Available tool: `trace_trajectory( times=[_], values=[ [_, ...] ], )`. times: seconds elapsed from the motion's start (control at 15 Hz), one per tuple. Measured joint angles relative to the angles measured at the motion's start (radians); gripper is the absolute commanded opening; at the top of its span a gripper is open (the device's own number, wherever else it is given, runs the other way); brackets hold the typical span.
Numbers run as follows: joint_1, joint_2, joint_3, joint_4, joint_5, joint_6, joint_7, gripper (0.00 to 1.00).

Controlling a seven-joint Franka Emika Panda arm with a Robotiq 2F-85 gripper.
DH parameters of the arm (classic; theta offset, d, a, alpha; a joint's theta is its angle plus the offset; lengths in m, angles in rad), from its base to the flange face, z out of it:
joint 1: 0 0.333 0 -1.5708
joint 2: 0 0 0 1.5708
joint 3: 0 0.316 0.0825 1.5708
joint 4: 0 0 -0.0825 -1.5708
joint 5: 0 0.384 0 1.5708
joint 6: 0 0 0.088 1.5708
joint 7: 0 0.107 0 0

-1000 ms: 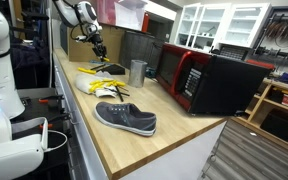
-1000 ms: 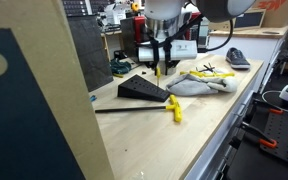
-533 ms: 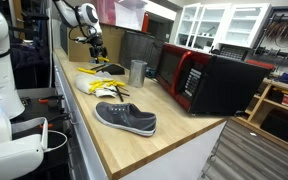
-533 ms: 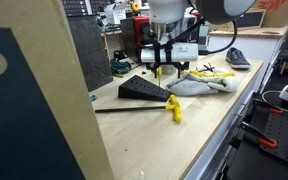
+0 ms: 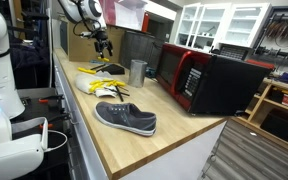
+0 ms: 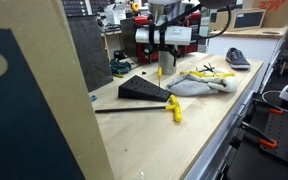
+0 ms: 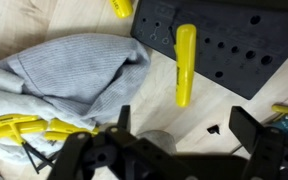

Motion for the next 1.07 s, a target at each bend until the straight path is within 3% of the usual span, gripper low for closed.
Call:
trace_trajectory(
  times=[0.4, 0.67, 1.07],
  values=[
    [-0.049, 0.002, -0.045, 0.043, 0.051, 0.089, -0.238, 1.00],
    [-0.074, 0.062, -0.071, 0.088, 0.127, 0.146, -0.551, 1.00],
    [-0.091, 0.246, -0.075, 0.154, 0.293, 0.247, -1.020, 0.98]
  ],
)
